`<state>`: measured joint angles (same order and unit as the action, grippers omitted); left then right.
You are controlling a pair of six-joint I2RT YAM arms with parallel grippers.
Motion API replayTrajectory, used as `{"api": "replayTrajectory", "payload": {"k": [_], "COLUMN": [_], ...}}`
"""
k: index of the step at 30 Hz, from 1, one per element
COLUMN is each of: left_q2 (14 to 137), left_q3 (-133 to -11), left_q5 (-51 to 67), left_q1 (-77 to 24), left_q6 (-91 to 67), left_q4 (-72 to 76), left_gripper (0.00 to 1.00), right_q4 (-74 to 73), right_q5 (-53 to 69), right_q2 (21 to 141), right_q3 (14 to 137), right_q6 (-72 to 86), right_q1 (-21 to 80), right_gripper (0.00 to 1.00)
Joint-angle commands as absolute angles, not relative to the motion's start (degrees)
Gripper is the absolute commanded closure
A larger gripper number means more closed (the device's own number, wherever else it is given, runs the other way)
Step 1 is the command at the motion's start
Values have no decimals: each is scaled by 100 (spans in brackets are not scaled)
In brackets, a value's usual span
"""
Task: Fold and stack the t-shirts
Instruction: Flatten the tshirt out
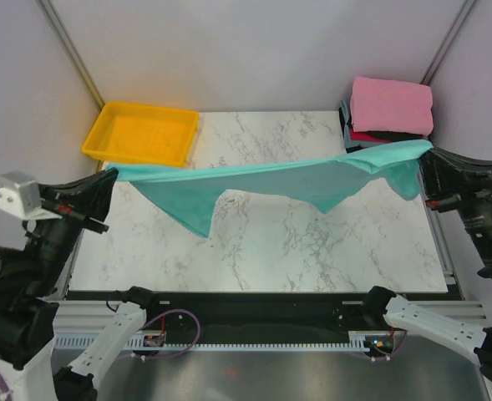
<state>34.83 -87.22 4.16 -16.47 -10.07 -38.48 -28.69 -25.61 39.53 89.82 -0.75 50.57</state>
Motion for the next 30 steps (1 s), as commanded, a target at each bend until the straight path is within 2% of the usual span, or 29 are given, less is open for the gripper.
{"api": "replayTrajectory", "payload": {"k": [1, 9, 14, 17, 19, 21, 22, 24, 26, 27, 28, 30], "left_q2": [3463, 3954, 4780, 5553, 6157, 6642, 7297, 7968, 9031, 9392, 9752, 10895], "left_q3": [-9096, -9623, -9712, -9660, -9528, -9299, -9299, -9193, -9315, -9473, -9675, -10605], "left_q5": [686, 413, -412, -510, -641, -843, -765, -686, -475, -370, -169, -26], "left_q1": [-1626, -1626, -1626, -1617, -1617, -1504, -1285, -1030, -688, -590, -450, -387], "left_q6": [-519, -114, -307, -456, -466, -475, -518, -799, -1027, -1081, -1125, -1134], "left_q4": [-3384, -3094, -3129, -3251, -3269, -3357, -3471, -3629, -3691, -3865, -4024, -4706], "left_gripper": [98, 98, 98, 98, 98, 98, 98, 98, 98, 98, 78, 55], "right_q4": [-2680, -2698, -2356, -2188, -2258, -2346, -2338, -2093, -2118, -2196, -2302, -2600], "right_q5": [-1907, -3180, -4286, -3940, -2930, -2053, -1830, -1644, -1345, -1293, -1153, -1090], "right_q2": [4227, 5184, 6335, 6994, 7530, 8300, 8610, 9573, 10315, 10997, 11326, 12054], "right_q3": [9149, 10167, 10328, 10117, 9915, 9774, 9730, 9668, 10130, 10360, 10632, 11412], "right_q6": [-597, -1808, -2416, -2076, -1550, -767, -608, -203, -19, -18, -18, 87], "right_q1": [5062, 5054, 5045, 4248, 3128, 2499, 2096, 1873, 1705, 1688, 1688, 1688], "right_gripper": [100, 100, 100, 100, 100, 100, 100, 100, 98, 79, 61, 31]}}
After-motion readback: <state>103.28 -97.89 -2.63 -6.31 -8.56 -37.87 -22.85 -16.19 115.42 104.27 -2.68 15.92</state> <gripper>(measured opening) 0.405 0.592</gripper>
